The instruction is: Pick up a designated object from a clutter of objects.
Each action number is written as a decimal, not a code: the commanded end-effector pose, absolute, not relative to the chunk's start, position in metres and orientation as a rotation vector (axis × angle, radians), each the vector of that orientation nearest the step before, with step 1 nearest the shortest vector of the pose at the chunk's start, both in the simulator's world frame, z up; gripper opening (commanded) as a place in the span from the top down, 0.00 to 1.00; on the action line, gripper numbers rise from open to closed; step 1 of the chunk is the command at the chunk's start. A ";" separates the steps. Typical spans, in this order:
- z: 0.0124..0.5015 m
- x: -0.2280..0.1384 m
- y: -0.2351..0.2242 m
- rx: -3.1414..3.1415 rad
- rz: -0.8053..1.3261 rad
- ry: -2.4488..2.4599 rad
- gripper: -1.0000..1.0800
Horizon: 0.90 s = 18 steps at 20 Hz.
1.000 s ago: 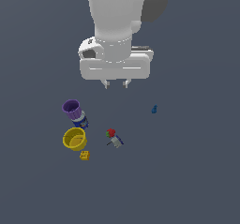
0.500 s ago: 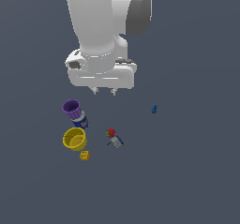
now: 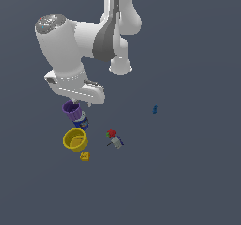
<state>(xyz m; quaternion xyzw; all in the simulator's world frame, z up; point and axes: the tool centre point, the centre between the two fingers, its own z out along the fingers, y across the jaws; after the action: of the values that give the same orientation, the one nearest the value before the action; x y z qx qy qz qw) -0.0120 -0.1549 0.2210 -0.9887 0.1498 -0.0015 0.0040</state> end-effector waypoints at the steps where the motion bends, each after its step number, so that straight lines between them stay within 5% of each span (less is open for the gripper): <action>1: 0.209 -0.017 -0.172 -3.095 -0.003 0.525 0.38; 18: 0.173 -0.023 -0.188 -3.091 0.000 0.576 0.38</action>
<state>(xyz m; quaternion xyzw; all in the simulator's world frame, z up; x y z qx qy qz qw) -0.0230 -0.1873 0.1781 -0.9831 0.1828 0.0002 -0.0012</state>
